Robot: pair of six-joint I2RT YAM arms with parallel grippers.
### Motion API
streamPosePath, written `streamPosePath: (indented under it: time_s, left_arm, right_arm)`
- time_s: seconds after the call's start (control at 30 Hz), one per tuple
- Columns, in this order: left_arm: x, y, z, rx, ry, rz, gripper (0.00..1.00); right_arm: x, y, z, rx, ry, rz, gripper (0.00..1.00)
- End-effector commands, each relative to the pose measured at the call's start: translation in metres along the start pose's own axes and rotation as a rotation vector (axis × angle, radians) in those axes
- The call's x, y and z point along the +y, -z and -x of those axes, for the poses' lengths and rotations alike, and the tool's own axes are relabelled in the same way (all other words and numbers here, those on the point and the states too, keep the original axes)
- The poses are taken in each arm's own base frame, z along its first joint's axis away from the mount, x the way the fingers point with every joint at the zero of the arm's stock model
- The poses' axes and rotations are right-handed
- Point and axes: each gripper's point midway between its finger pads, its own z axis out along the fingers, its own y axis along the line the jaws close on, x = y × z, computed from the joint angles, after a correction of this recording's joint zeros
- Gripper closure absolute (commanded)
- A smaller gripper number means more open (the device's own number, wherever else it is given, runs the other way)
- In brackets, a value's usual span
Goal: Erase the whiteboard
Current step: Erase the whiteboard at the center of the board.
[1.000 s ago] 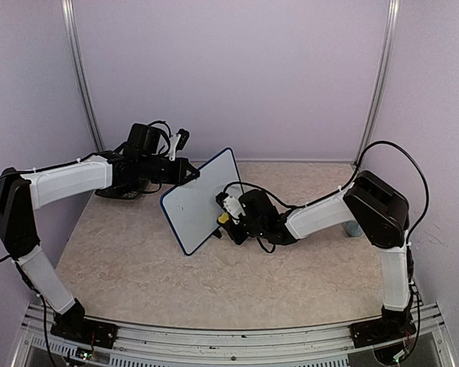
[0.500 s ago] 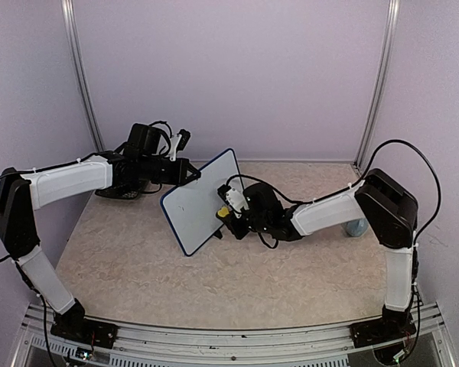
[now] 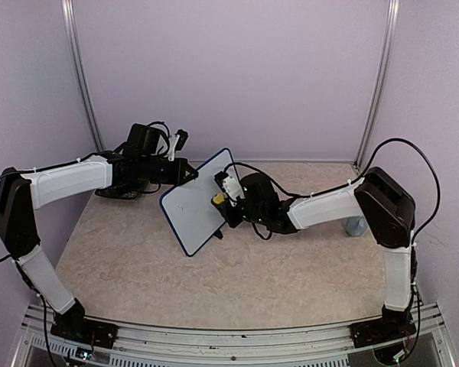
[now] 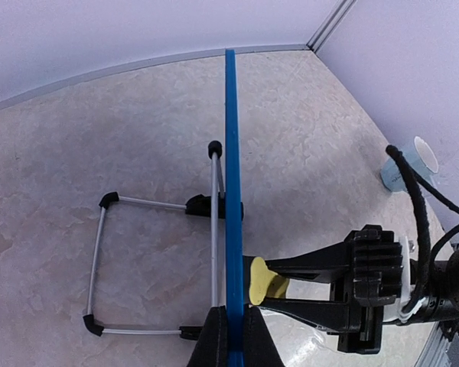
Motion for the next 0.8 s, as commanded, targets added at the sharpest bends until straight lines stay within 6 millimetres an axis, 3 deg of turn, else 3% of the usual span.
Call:
streamPosePath:
  time_s: [0.0, 0.2, 0.5, 0.63, 0.77]
  left_arm:
    - [-0.016, -0.008, -0.046, 0.166, 0.034, -0.071, 1.00]
    - [-0.017, -0.008, -0.046, 0.167, 0.035, -0.074, 1.00]
    - [-0.017, -0.007, -0.046, 0.165, 0.033, -0.074, 1.00]
    - [-0.018, -0.008, -0.047, 0.169, 0.035, -0.075, 1.00]
    - [-0.017, -0.009, -0.047, 0.169, 0.035, -0.072, 1.00]
  right_arm:
    - [-0.012, -0.016, -0.051, 0.121, -0.036, -0.025, 1.00]
    - [-0.021, -0.022, -0.088, 0.192, -0.066, -0.032, 1.00]
    - [-0.035, -0.014, -0.116, 0.233, -0.129, -0.049, 1.00]
    - [-0.034, -0.011, -0.106, 0.216, -0.129, -0.032, 1.00]
    - [-0.035, -0.004, -0.075, 0.156, -0.125, -0.027, 1.00]
